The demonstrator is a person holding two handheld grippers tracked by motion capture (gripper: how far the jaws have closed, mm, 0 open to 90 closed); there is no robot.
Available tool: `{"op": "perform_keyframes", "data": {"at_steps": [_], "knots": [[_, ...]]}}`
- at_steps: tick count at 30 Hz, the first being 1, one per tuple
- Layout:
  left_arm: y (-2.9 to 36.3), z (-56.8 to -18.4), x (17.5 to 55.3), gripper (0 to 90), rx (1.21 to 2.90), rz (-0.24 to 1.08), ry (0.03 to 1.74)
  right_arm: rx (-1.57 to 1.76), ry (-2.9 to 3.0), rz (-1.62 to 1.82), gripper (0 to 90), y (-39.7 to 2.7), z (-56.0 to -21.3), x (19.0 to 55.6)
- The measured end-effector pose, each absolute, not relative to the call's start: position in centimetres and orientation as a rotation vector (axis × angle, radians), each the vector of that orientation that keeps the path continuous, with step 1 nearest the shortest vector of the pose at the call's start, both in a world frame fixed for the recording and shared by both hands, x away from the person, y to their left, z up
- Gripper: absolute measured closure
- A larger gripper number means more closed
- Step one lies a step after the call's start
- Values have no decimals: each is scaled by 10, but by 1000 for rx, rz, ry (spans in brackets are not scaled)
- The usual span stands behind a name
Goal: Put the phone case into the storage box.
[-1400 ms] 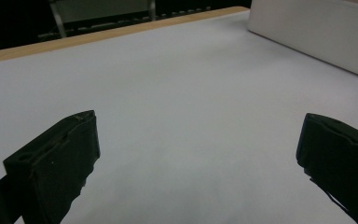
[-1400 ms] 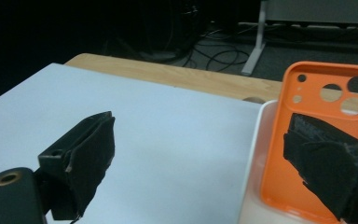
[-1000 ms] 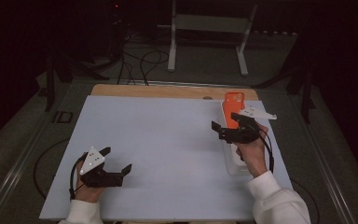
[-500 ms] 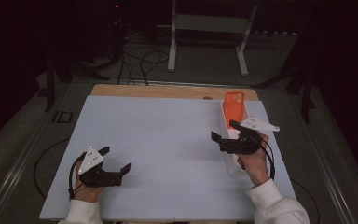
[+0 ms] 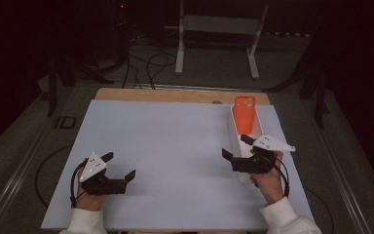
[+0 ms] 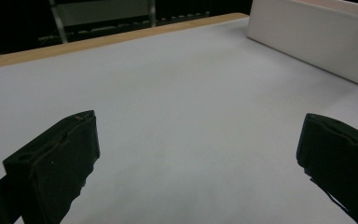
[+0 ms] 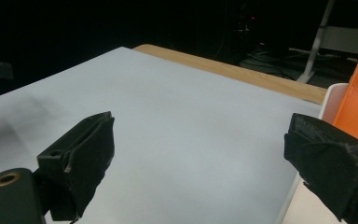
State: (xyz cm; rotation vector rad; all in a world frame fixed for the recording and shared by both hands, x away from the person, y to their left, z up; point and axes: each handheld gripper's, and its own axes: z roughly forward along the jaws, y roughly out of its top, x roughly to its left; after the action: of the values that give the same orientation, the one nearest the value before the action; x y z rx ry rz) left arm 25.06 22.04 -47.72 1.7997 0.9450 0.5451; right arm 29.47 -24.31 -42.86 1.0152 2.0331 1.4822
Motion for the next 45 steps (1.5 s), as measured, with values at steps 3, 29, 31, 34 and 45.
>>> {"op": "perform_keyframes", "data": {"at_steps": [3,29,31,34,45], "knots": [[221,-476,250,0,1796,546,941,1002,2036,1496,83,-244,-433,290],[222,-475,247,0,1802,558,893,946,2010,1582,88,-253,-463,266],[222,-475,247,0,1800,557,892,943,2004,1590,88,-254,-463,264],[222,-475,246,0,1796,560,888,929,2001,1589,88,-253,-464,262],[221,-475,246,0,1792,564,891,912,1988,1594,97,-256,-467,256]]}}
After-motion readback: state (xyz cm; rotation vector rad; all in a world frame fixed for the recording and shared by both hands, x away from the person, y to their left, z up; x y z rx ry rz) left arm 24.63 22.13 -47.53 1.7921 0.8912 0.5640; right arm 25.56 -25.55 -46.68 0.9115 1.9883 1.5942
